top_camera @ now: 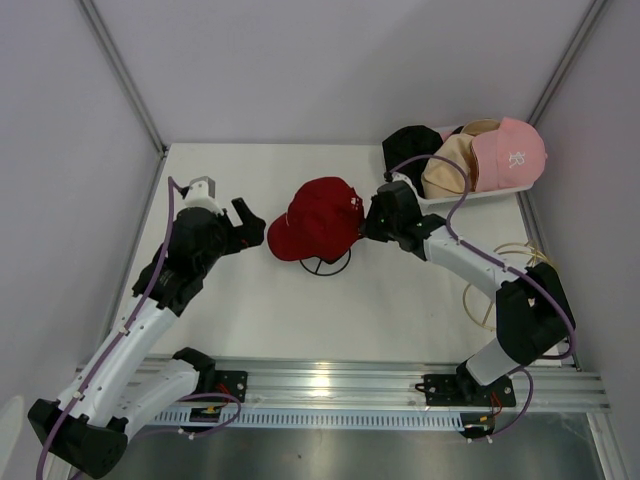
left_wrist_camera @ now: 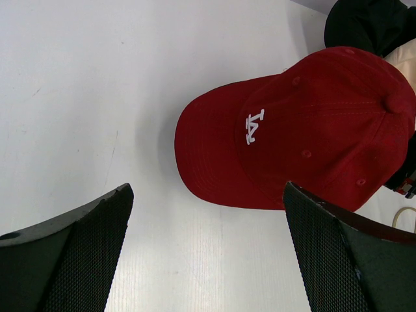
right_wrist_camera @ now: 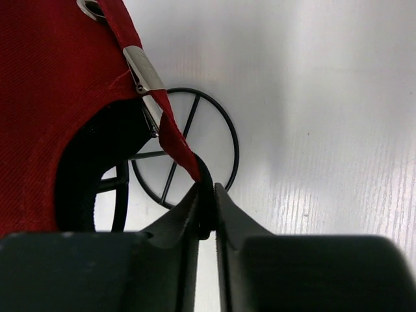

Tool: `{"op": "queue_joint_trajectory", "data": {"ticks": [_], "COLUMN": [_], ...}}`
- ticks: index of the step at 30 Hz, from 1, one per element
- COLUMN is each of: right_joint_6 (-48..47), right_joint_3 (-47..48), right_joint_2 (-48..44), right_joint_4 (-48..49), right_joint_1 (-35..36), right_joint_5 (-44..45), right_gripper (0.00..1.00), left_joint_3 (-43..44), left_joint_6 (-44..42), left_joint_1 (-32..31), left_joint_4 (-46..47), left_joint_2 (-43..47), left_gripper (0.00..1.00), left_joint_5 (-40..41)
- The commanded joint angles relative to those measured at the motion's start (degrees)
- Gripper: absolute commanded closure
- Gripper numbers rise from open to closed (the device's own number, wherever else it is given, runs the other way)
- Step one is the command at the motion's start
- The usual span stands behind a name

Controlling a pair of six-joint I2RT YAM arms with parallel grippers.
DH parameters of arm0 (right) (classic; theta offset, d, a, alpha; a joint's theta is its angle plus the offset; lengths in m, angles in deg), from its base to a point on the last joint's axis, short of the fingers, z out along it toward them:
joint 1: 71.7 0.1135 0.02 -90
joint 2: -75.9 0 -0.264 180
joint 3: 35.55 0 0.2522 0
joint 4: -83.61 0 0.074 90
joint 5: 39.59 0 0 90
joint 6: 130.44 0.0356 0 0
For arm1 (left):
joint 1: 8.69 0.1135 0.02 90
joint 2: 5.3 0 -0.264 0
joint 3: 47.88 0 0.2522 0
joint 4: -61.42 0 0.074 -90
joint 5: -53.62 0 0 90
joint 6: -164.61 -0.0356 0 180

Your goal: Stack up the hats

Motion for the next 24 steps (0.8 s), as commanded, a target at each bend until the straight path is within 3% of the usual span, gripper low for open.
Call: {"op": "queue_joint_trajectory", "data": {"ticks": [1, 12, 20, 24], "right_joint_6": [-0.62, -0.97, 0.43, -0.27], "right_joint_3": [-0.75, -1.1, -1.02, 0.56], "right_joint_2": [-2.28, -10.98, -16.78, -19.77], "right_joint_4": [-1.84, -2.36, -2.81, -2.45], "right_joint_1": [-0.72, -0.63, -0.98, -2.04], "right_joint_5": [-1.02, -2.17, -0.32, -0.76], "right_gripper": [0.81, 0.52, 0.47, 0.3], "left_joint_3": [0.56, -0.23, -0.4, 0.12], "left_joint_6": [-0.8, -0.62, -0.62, -0.62], "left_joint_1": [0.4, 0.4, 0.4, 0.4], "left_joint_4": [0.01, 0.63, 0.89, 0.63], "left_joint_2": [0.98, 1.33, 1.86, 2.04], "left_gripper": [0.0, 0.01, 0.01, 0.01], "left_joint_5": [0.99, 0.46, 0.02, -0.94]}}
